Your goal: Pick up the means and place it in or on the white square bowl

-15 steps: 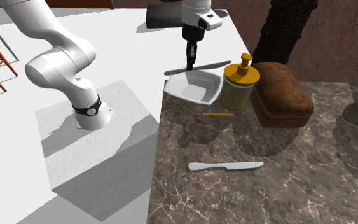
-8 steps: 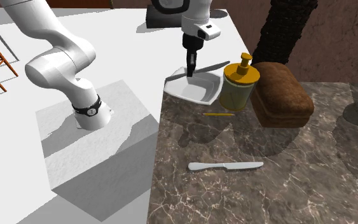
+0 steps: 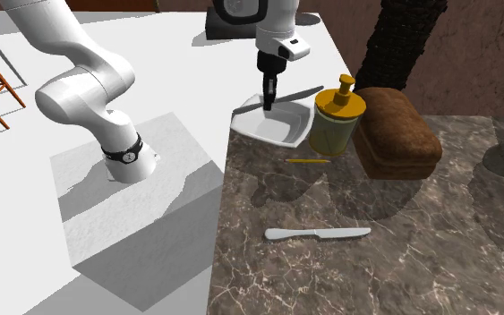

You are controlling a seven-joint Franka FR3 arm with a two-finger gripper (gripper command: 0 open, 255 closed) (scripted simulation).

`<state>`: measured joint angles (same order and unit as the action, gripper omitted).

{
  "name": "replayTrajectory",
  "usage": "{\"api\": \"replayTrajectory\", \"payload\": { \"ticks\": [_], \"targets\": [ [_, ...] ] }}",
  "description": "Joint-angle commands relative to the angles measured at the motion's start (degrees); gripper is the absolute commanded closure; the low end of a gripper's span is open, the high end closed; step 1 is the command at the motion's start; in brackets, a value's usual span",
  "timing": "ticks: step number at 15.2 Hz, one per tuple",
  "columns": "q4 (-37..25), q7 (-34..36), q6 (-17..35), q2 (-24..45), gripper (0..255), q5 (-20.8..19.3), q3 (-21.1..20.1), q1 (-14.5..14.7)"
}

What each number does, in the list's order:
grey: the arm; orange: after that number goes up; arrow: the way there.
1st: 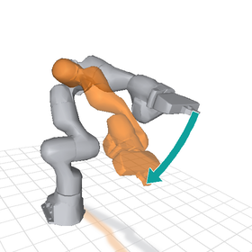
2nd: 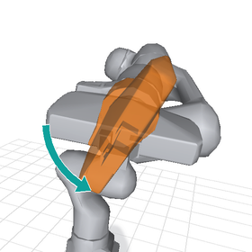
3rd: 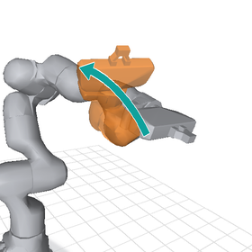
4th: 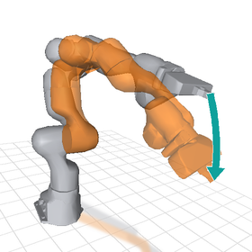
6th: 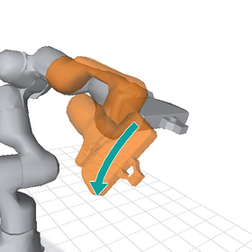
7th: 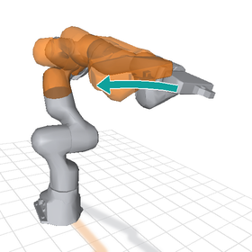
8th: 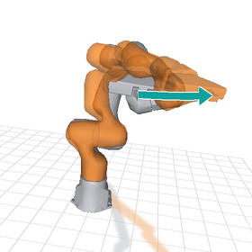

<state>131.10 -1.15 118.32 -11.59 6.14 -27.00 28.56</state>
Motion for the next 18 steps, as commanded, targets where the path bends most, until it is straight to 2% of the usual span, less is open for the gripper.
{"api": "replayTrajectory", "payload": {
  "ticks": [1,6,10,18],
  "targets": [
    [0.4,0.0,-0.1,0.2,0,0.0,0.0,0.0],
    [0.5,0.0,0.0,0.2,0,0.0,0.0,0.0],
    [-5.0,-0.5,-7.5,-2.0,0,0.4,0.8,-0.1],
    [-5.0,-0.5,-7.5,-2.0,0,0.4,0.8,-0.1]
  ]
}}
